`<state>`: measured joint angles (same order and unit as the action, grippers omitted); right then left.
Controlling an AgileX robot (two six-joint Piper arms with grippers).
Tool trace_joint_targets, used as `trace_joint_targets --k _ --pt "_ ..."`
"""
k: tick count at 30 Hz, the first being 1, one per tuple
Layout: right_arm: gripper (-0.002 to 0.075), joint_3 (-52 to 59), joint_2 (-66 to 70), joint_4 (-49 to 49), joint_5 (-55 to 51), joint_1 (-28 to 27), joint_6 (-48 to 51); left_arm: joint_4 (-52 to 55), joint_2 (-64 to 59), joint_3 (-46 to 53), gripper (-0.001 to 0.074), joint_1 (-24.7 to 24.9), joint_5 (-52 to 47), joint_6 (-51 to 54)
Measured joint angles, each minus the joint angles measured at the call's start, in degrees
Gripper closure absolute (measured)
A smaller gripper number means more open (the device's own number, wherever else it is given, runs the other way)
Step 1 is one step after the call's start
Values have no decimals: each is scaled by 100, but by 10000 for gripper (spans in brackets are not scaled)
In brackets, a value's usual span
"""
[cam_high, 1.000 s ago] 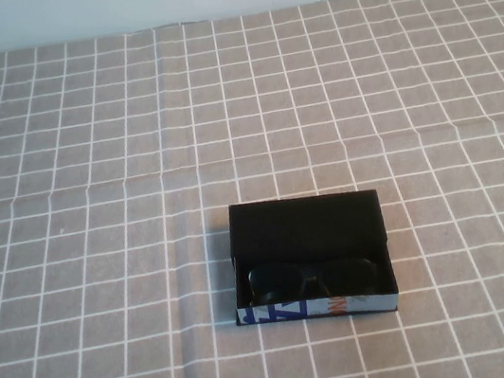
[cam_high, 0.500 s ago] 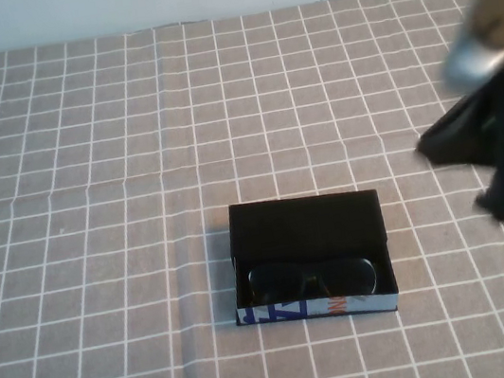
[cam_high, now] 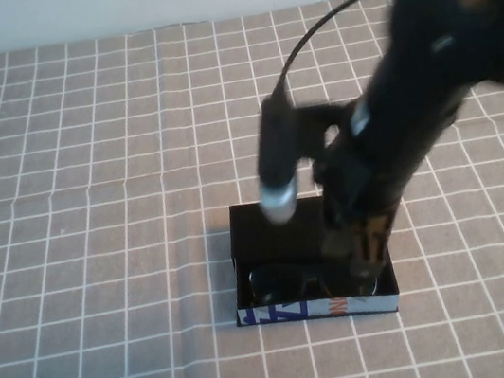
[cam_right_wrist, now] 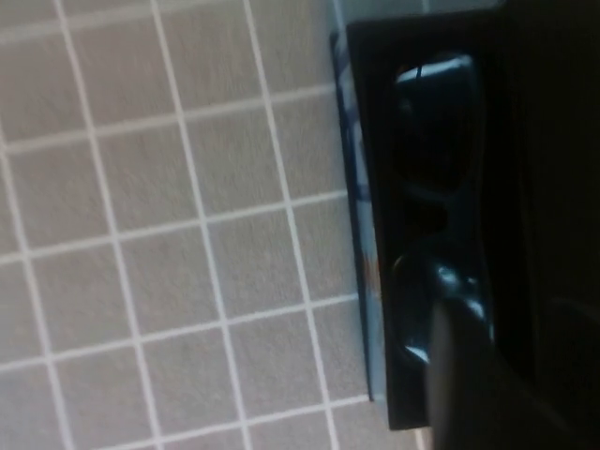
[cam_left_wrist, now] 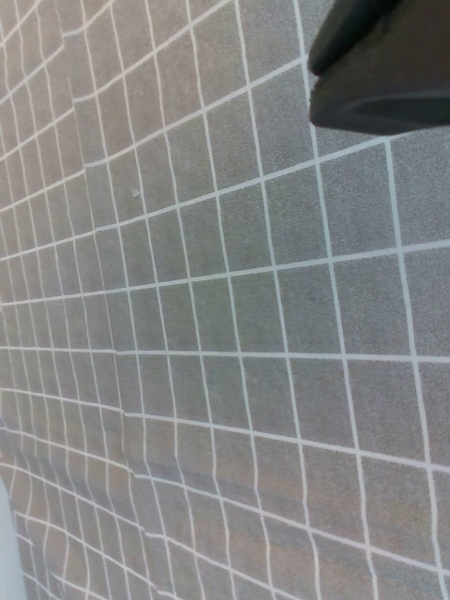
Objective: Take glasses out of glasses case
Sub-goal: Pick up the glasses from the glasses case
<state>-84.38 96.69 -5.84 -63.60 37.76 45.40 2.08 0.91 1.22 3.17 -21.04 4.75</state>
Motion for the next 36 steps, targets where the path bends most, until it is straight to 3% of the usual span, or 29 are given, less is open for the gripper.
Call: trace_joint_targets --k 3,8,23,36 --pt "419 -94 470 352 -21 148 -1 0 0 0 739 0 0 0" --pt "344 -118 1083 584 96 186 -1 0 0 0 739 0 0 0" --pt "337 -140 1377 459 735 186 -1 0 0 0 739 0 0 0" --pt "400 -140 1626 202 1099 136 -124 0 0 0 739 0 0 0"
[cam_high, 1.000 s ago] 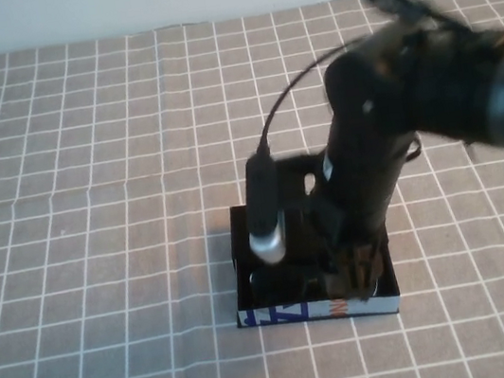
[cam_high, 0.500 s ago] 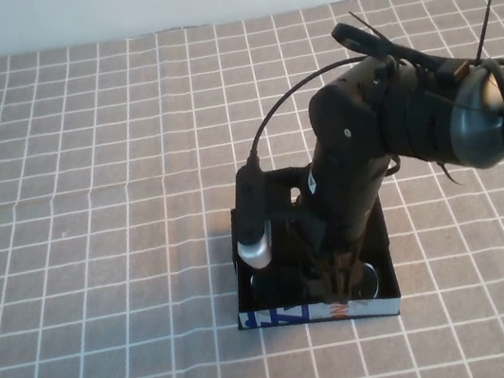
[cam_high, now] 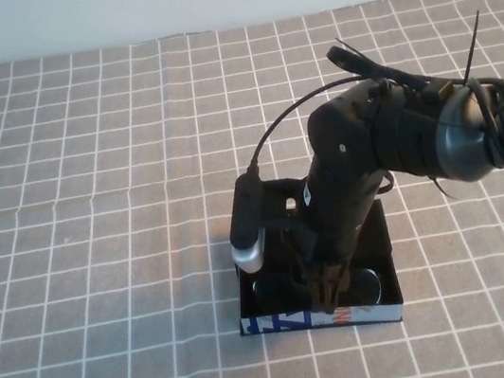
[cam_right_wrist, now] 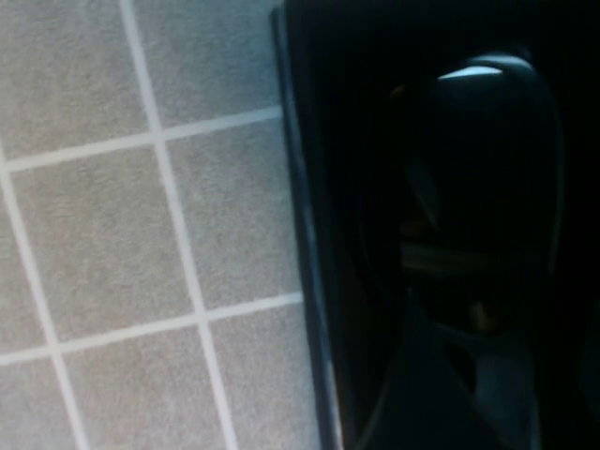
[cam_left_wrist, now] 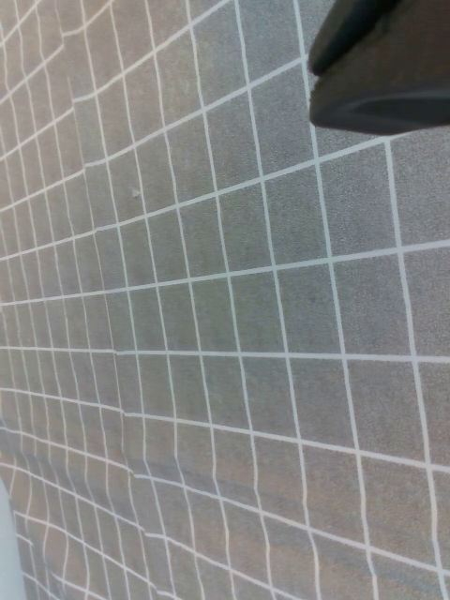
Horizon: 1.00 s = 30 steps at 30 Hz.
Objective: Take glasses out of glasses case
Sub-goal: Pick up the glasses from the glasses case
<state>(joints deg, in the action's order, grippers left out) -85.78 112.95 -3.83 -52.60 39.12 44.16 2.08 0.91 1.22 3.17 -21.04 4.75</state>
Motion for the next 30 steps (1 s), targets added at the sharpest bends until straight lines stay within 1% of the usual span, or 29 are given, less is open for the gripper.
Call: trace_joint_targets --k 12,14,17,20,22,25,28,30 --pt "402 0 284 -27 40 -55 -13 0 0 0 739 0 0 0" --pt "414 0 288 -37 45 -55 -22 0 0 0 739 0 0 0" --pt "492 -26 226 2 9 -55 -185 0 0 0 739 0 0 0" --pt "615 -249 53 121 -336 -58 -645 0 0 0 739 0 0 0" --pt "687 -525 -161 188 -794 -58 -1032 0 0 0 739 0 0 0" --pt "727 -866 -528 236 -1453 -67 -1655 0 0 0 739 0 0 0" --pt "737 -930 -969 210 -1676 -215 -2607 0 0 0 739 0 0 0" --pt "739 -887 -1208 210 -1721 -398 -3041 0 0 0 739 0 0 0"
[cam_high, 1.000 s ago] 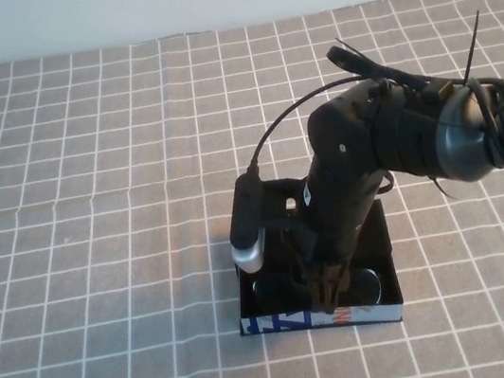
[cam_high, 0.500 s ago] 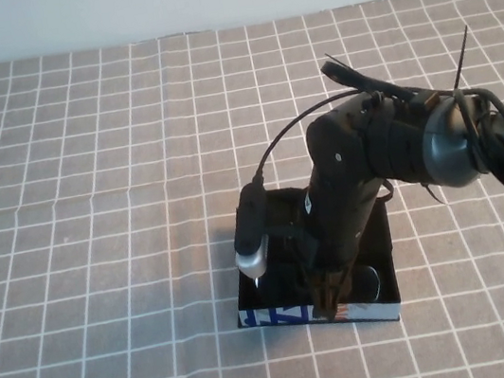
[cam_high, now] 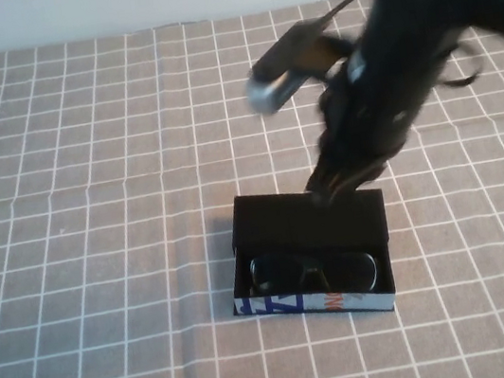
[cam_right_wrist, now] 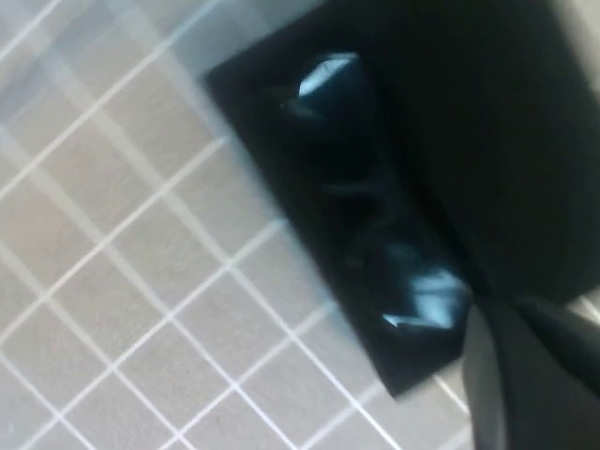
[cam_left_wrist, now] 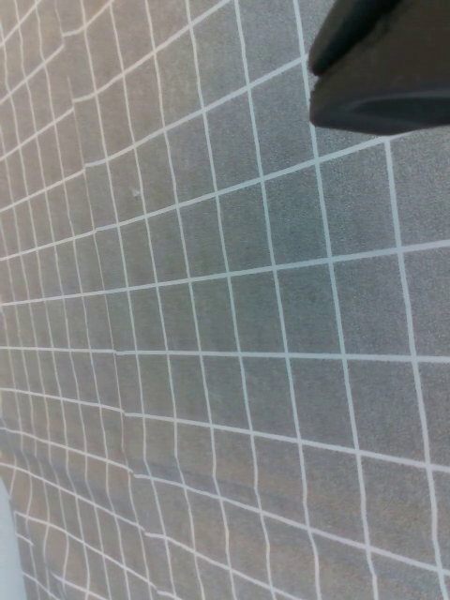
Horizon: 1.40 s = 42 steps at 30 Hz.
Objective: Take glasses out of glasses case
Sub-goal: Pick up the glasses from the glasses case
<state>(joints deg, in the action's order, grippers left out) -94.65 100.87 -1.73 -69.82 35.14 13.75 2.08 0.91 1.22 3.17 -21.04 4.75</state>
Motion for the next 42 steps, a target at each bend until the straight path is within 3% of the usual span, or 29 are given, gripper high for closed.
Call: trace_joint_targets --k 5,11,13,18,21,42 --pt "742 349 -431 -48 -69 -329 -139 0 0 0 739 0 0 0" --pt "719 989 -464 -805 462 -279 1357 0 0 0 739 0 0 0" --pt "666 1193 -403 -974 843 -229 1703 0 0 0 739 0 0 0" --pt "445 1306 31 -1003 1453 -49 2031 0 0 0 739 0 0 0" --pt "390 1318 296 -834 1716 105 2098 0 0 0 739 0 0 0" --pt "388 1318 972 -133 2418 206 2116 0 0 0 739 0 0 0"
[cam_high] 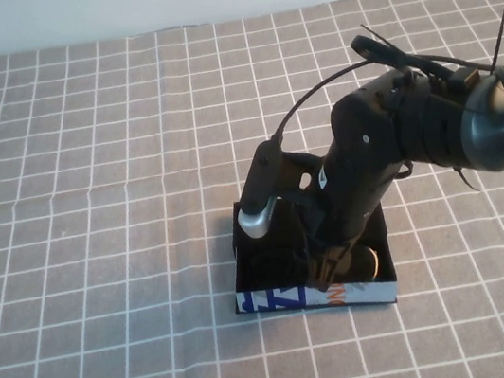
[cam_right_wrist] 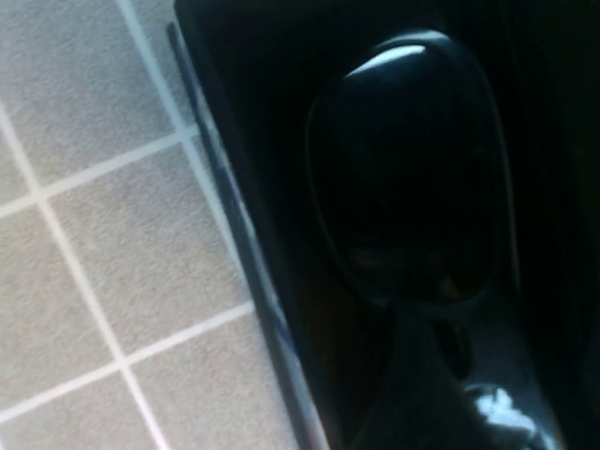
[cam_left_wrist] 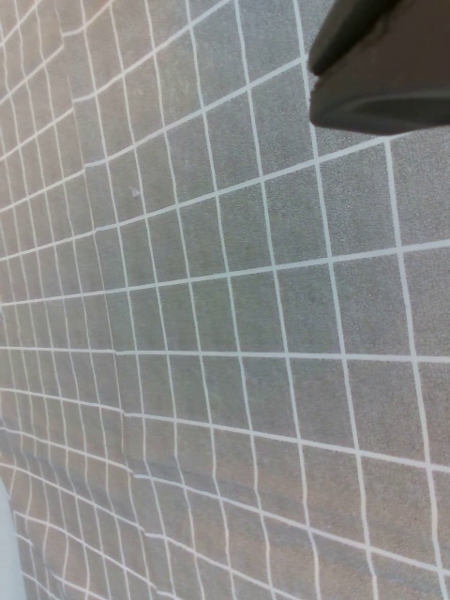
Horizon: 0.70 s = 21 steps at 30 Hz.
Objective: Take glasses out of glasses case
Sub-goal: Pick up the glasses from the glasses case
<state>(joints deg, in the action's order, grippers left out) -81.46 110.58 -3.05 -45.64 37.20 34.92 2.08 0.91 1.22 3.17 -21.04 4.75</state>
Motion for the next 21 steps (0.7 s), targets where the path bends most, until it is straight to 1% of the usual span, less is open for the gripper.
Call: trace_joint_targets --k 21 --pt "417 -10 169 -336 -140 4 80 0 0 0 739 0 0 0"
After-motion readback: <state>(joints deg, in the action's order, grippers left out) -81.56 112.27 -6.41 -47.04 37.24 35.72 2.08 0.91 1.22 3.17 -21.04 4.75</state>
